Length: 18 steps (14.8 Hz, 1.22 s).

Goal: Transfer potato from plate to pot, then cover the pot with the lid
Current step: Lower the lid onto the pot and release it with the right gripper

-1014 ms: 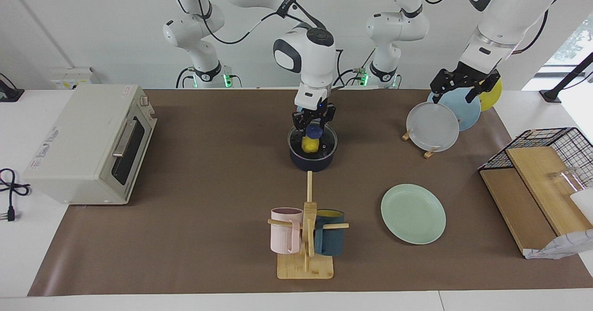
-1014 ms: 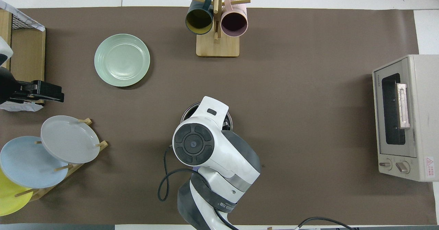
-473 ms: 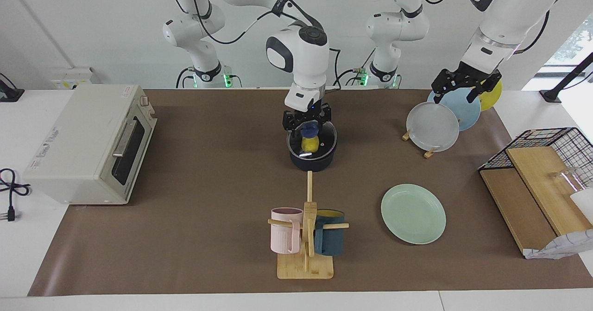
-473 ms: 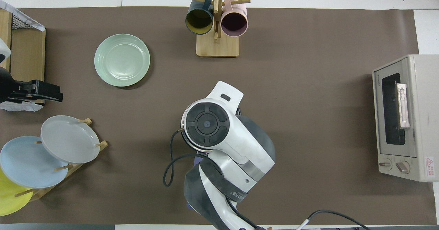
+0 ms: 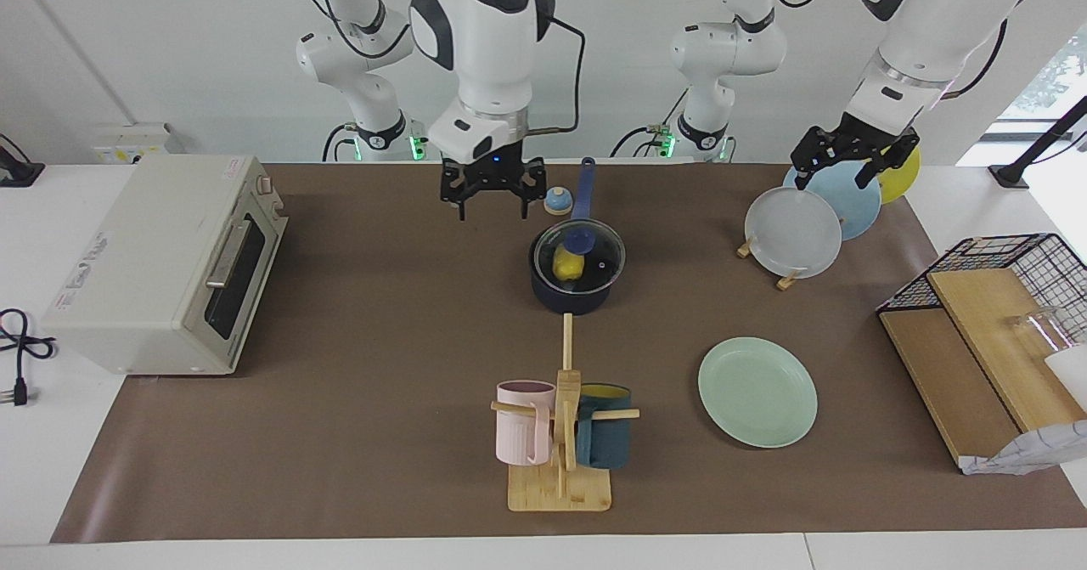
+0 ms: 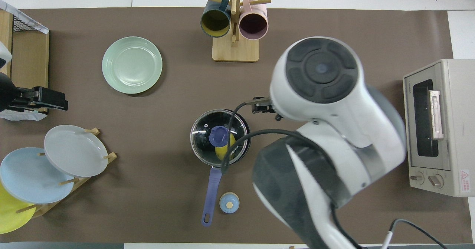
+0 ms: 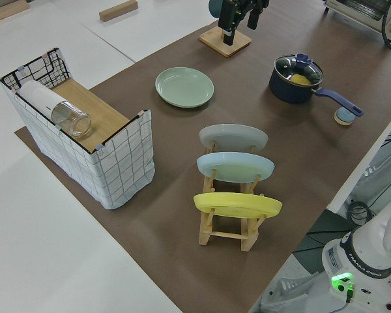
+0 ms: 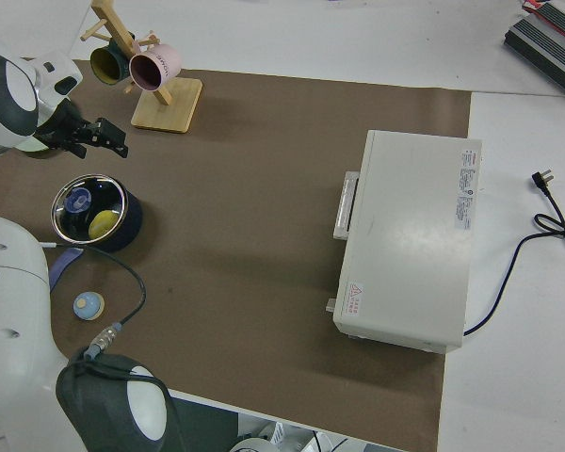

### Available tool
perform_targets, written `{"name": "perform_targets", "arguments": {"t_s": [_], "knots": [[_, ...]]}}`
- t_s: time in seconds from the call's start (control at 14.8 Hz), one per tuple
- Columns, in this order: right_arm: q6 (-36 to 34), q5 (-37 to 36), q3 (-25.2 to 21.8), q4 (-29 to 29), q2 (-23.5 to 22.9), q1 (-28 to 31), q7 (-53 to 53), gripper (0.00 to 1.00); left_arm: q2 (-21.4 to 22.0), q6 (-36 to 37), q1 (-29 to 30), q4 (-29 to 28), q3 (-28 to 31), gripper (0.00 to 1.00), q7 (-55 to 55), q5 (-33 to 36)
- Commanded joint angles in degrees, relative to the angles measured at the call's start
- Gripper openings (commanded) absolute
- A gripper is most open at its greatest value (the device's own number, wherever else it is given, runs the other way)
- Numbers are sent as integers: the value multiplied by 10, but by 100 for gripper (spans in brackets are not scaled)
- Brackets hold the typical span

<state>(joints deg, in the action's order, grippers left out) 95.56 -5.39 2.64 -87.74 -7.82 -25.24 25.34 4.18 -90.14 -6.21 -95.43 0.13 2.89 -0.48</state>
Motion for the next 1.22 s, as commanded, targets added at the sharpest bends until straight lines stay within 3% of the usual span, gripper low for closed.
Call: {"name": "perform_targets", "arguments": {"t_s": [0.0, 0.14, 0.41, 0.61, 0.74, 1.15], "knots": [[-52, 27, 6, -11, 39, 74, -77, 100, 7, 1, 0, -6, 1, 100, 5, 7], [-98, 28, 5, -13, 57, 98, -92, 100, 7, 1, 0, -6, 1, 100, 5, 7], [-125, 27, 4, -19, 69, 140, -147, 100, 7, 1, 0, -6, 1, 100, 5, 7], [-112, 28, 28, -38, 76, 220, -219, 100, 7, 1, 0, -6, 1, 100, 5, 7], [-100, 28, 69, -35, 74, 274, -235, 100, 7, 1, 0, -6, 1, 100, 5, 7], [-95, 27, 69, -29, 70, 277, -194, 100, 7, 1, 0, -6, 1, 100, 5, 7]]}}
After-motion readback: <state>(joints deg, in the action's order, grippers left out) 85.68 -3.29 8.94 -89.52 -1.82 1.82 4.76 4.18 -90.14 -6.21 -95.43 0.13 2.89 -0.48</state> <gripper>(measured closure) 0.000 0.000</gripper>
